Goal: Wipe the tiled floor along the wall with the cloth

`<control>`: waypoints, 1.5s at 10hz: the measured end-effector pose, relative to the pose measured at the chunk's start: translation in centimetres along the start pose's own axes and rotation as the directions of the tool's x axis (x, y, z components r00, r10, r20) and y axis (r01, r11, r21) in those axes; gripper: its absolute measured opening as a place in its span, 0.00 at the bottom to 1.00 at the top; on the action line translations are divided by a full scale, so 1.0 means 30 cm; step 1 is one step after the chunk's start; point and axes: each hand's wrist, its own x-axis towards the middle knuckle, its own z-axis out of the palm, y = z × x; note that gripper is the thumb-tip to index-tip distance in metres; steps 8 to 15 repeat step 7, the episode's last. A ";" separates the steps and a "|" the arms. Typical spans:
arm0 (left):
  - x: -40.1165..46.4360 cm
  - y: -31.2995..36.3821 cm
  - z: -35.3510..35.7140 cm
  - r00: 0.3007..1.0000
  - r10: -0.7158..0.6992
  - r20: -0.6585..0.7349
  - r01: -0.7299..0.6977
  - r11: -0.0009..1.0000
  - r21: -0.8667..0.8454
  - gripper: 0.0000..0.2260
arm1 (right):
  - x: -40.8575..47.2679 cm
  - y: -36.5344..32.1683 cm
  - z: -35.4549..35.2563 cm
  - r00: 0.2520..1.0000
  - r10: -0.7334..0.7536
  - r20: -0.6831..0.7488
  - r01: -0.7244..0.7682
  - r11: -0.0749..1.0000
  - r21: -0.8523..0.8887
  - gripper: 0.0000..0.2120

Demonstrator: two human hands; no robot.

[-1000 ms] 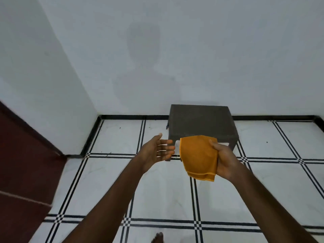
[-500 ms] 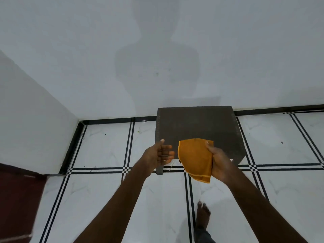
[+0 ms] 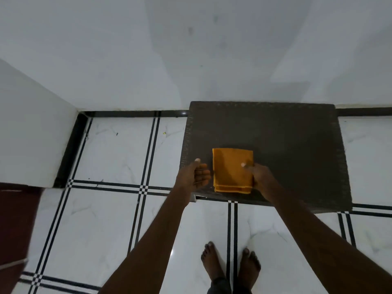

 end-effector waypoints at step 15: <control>0.030 -0.003 -0.010 0.971 0.214 0.108 -0.239 0.835 0.496 0.09 | 0.013 0.074 0.010 0.898 -0.353 -0.262 0.137 0.791 -0.596 0.22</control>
